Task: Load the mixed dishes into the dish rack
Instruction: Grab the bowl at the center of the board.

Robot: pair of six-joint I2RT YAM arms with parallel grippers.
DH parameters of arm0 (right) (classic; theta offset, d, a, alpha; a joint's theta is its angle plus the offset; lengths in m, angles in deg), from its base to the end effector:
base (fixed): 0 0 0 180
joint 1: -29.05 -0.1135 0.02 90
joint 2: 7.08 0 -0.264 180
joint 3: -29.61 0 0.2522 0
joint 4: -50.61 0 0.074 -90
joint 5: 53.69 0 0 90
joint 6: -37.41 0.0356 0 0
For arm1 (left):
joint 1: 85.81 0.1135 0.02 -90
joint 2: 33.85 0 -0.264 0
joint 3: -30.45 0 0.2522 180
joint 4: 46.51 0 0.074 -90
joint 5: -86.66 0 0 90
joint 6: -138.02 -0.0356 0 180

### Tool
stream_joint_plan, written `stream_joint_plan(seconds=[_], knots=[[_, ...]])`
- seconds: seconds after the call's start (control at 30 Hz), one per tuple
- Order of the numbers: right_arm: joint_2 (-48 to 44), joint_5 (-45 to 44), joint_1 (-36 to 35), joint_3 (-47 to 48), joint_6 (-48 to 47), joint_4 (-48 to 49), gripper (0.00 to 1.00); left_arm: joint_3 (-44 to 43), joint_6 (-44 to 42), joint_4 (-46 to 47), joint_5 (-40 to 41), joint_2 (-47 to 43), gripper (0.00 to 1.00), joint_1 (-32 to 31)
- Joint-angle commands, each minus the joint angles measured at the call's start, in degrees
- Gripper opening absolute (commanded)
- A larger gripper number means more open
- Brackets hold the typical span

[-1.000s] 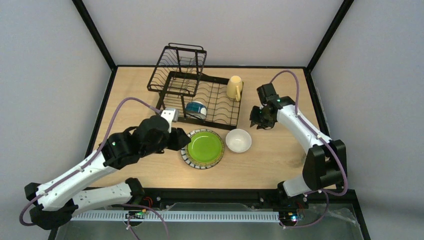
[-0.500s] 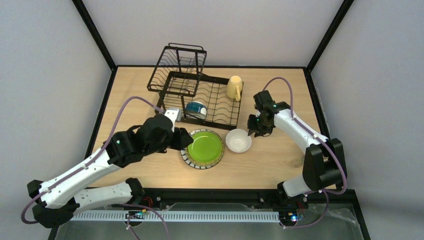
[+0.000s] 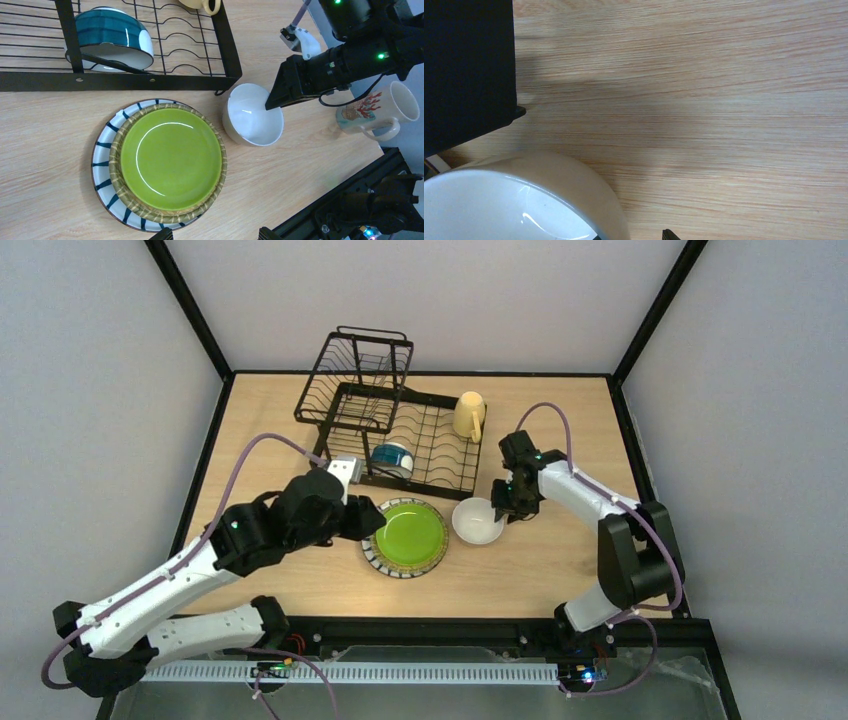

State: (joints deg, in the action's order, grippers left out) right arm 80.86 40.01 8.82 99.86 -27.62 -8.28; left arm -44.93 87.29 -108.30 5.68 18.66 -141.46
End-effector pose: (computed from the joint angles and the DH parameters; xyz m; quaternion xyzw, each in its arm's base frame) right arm 0.2584 0.0977 0.1942 0.0373 0.9919 0.0745 0.0955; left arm 0.1043 -0.1427 0.3524 0.0946 0.8951 -0.2687 0.3429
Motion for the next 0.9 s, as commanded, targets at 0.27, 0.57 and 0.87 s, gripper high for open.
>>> stream_joint_plan(seconds=[0.27,0.57,0.87], knots=[[5.6,-0.9,-0.2,-1.3,-2.6,5.2,0.35,2.3,1.9,-0.3,1.6,-1.7,0.99,-0.1],[2.8,-1.1,-0.2,-2.3,-2.5,5.3,0.0,1.7,2.8,-0.8,1.6,-1.8,0.99,-0.1],[-6.3,-2.3,-0.5,-1.6,-1.9,2.2,0.0,0.5,4.6,-2.0,0.2,-2.9,0.99,-0.1]])
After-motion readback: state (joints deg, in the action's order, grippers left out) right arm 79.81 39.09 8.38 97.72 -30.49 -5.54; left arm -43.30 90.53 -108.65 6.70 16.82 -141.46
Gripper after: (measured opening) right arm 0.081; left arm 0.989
